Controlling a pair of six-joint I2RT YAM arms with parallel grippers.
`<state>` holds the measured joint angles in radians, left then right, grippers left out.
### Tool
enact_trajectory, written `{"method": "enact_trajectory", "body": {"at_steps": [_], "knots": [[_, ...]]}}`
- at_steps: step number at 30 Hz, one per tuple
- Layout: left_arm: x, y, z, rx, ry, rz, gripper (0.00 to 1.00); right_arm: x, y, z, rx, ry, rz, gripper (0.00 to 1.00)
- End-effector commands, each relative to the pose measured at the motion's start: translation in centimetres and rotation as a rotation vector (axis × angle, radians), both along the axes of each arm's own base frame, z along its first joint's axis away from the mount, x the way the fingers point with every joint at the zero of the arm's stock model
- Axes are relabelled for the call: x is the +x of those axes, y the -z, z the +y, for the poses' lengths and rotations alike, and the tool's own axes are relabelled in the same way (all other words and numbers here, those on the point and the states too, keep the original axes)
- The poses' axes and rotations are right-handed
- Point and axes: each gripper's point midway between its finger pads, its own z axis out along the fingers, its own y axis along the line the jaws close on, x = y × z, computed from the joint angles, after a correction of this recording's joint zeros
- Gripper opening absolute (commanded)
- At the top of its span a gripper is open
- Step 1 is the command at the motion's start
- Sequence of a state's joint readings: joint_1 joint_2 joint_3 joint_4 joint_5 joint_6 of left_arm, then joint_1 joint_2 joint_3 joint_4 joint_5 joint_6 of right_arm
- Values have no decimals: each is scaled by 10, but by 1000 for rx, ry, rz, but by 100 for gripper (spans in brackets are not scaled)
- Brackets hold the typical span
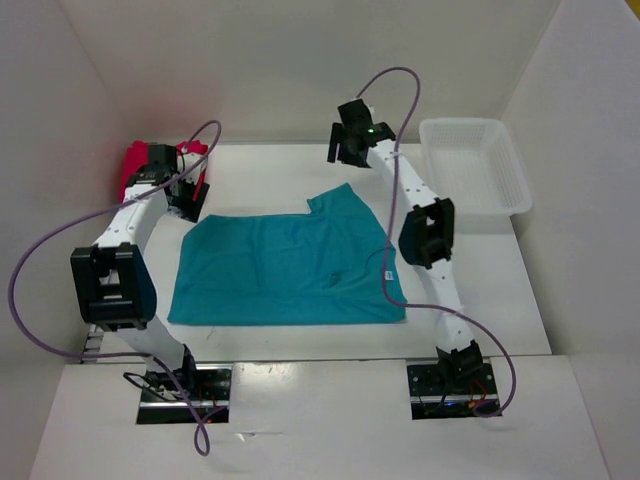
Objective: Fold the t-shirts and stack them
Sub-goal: Grap the side of the flattened tshirt furthest away from the robot with both arms
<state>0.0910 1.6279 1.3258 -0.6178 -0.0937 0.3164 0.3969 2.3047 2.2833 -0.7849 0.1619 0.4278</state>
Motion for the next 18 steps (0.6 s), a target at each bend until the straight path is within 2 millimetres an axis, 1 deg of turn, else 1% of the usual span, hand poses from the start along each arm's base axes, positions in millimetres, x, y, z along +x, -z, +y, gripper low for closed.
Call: {"method": "enact_trajectory", "body": {"at_steps": [1, 2, 3, 4, 5, 6, 7, 8, 9, 10, 11, 12, 13, 14, 15, 16, 17, 18], "knots": [[35, 8, 3, -125, -66, -62, 81, 20, 65, -10, -174, 30, 101, 79], [46, 13, 1, -161, -64, -69, 81, 29, 65, -4, -144, 31, 71, 79], [48, 17, 2, -183, -74, -64, 81, 28, 73, -9, -125, 35, 99, 79], [51, 21, 1, -192, -68, -65, 82, 32, 88, -13, -124, 39, 115, 79], [56, 29, -1, -210, -71, -49, 82, 35, 90, -15, -136, 52, 107, 79], [61, 32, -5, -235, -65, -52, 82, 36, 92, -15, -143, 44, 105, 79], [67, 40, -4, -237, -66, -38, 82, 38, 98, -20, -134, 45, 119, 80], [69, 45, -4, -238, -67, -29, 82, 37, 108, -16, -90, 17, 145, 80], [68, 51, -4, -246, -78, -8, 82, 35, 114, -12, -79, -11, 159, 80], [67, 63, -4, -249, -81, 19, 82, 32, 118, -9, -66, -26, 175, 80], [66, 67, -4, -250, -82, 30, 82, 26, 129, -3, -74, -48, 199, 80], [66, 68, -3, -241, -88, 30, 82, 21, 133, 5, -86, -74, 206, 80], [64, 77, -3, -243, -90, 44, 82, 19, 133, 10, -87, -84, 206, 80], [58, 83, -4, -245, -92, 63, 82, 14, 137, 16, -92, -95, 217, 80], [58, 83, -3, -239, -83, 64, 82, 12, 140, 16, -89, -100, 228, 79], [59, 88, -3, -240, -83, 69, 82, 10, 141, 16, -92, -100, 237, 79], [55, 99, -4, -243, -87, 96, 83, 11, 136, 16, -89, -100, 228, 75], [54, 103, -2, -233, -94, 105, 83, 11, 136, 16, -89, -100, 228, 73]]}}
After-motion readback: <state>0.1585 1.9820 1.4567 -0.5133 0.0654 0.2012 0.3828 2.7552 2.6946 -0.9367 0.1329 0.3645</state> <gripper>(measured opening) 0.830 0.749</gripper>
